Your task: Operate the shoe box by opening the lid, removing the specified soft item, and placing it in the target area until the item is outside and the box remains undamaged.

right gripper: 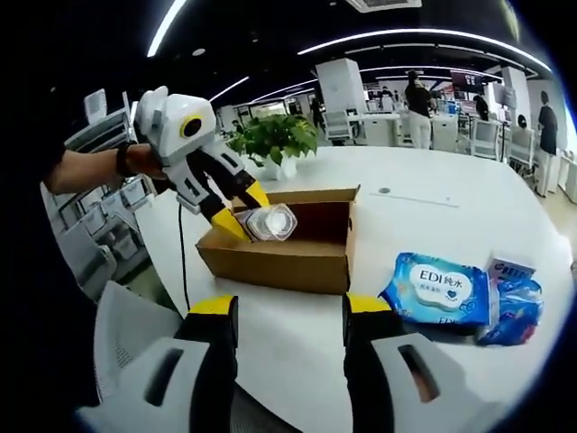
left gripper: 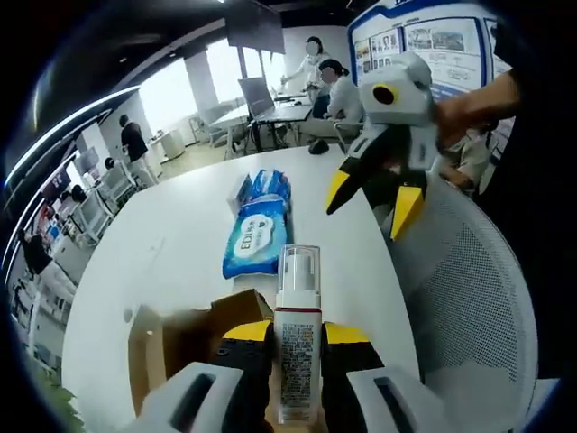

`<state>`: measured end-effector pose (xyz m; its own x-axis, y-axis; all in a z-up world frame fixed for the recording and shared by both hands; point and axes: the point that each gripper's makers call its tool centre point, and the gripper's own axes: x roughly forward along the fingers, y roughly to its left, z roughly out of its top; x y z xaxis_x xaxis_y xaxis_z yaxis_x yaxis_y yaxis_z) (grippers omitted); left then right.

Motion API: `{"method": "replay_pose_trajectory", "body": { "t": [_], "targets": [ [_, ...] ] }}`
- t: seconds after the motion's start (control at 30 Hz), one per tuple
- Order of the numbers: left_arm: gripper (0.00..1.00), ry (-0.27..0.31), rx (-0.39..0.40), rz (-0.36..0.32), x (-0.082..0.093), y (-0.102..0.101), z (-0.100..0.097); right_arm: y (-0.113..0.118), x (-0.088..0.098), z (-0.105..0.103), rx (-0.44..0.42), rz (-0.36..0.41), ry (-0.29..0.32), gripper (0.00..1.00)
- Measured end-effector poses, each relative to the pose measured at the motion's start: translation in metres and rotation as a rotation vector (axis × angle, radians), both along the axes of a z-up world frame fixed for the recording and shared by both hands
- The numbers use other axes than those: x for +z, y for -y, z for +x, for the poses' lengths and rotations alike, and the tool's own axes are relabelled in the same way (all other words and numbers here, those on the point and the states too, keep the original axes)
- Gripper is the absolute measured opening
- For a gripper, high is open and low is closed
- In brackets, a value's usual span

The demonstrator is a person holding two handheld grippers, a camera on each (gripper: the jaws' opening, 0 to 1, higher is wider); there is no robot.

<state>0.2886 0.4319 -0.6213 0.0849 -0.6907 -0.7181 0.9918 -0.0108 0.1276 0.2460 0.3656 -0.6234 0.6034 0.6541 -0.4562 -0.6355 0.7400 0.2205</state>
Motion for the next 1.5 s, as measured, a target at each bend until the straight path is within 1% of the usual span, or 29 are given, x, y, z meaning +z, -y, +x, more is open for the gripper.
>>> {"method": "replay_pose_trajectory", "body": {
  "t": [0.13, 0.3, 0.4, 0.43, 0.5, 0.53, 0.6, 0.67, 0.8, 0.9, 1.03, 1.13, 1.17, 1.37, 1.43, 1.5],
  "targets": [
    [0.2, 0.01, -0.051, 0.0, 0.005, 0.008, -0.01, 0.0, 0.005, 0.001, 0.007, -0.003, 0.021, 0.42],
    [0.2, 0.018, -0.108, 0.004, 0.008, 0.015, -0.023, -0.004, 0.011, 0.001, 0.038, -0.035, 0.052, 0.41],
    [0.2, 0.018, -0.13, 0.006, 0.01, 0.019, -0.029, -0.009, 0.016, 0.002, 0.084, -0.086, 0.098, 0.41],
    [0.2, 0.013, -0.139, 0.005, 0.011, 0.02, -0.031, -0.011, 0.018, 0.001, 0.098, -0.092, 0.109, 0.41],
    [0.2, 0.009, -0.159, 0.007, 0.012, 0.021, -0.034, -0.017, 0.023, -0.001, 0.141, -0.116, 0.138, 0.41],
    [0.2, 0.009, -0.169, 0.008, 0.012, 0.022, -0.036, -0.019, 0.023, -0.002, 0.166, -0.141, 0.152, 0.4],
    [0.2, 0.008, -0.182, 0.01, 0.013, 0.023, -0.039, -0.022, 0.023, -0.003, 0.204, -0.181, 0.166, 0.39],
    [0.2, 0.007, -0.199, 0.011, 0.014, 0.024, -0.043, -0.026, 0.024, -0.003, 0.227, -0.195, 0.18, 0.38],
    [0.2, 0.0, -0.24, 0.013, 0.017, 0.026, -0.053, -0.03, 0.03, -0.005, 0.256, -0.198, 0.204, 0.36],
    [0.2, -0.02, -0.265, 0.007, 0.019, 0.027, -0.058, -0.032, 0.032, -0.005, 0.274, -0.197, 0.214, 0.35],
    [0.2, -0.047, -0.288, -0.009, 0.024, 0.028, -0.062, -0.037, 0.038, -0.011, 0.308, -0.182, 0.228, 0.3],
    [0.2, -0.062, -0.304, -0.019, 0.026, 0.03, -0.065, -0.041, 0.04, -0.018, 0.342, -0.179, 0.231, 0.24],
    [0.2, -0.063, -0.307, -0.019, 0.026, 0.03, -0.065, -0.043, 0.039, -0.02, 0.357, -0.178, 0.227, 0.21],
    [0.2, -0.072, -0.343, -0.006, 0.025, 0.029, -0.071, -0.044, 0.039, -0.026, 0.391, -0.178, 0.216, 0.18],
    [0.2, -0.095, -0.352, -0.008, 0.025, 0.029, -0.075, -0.045, 0.04, -0.03, 0.399, -0.166, 0.206, 0.18],
    [0.2, -0.109, -0.351, -0.011, 0.025, 0.029, -0.076, -0.045, 0.041, -0.03, 0.389, -0.142, 0.188, 0.18]
  ]
}}
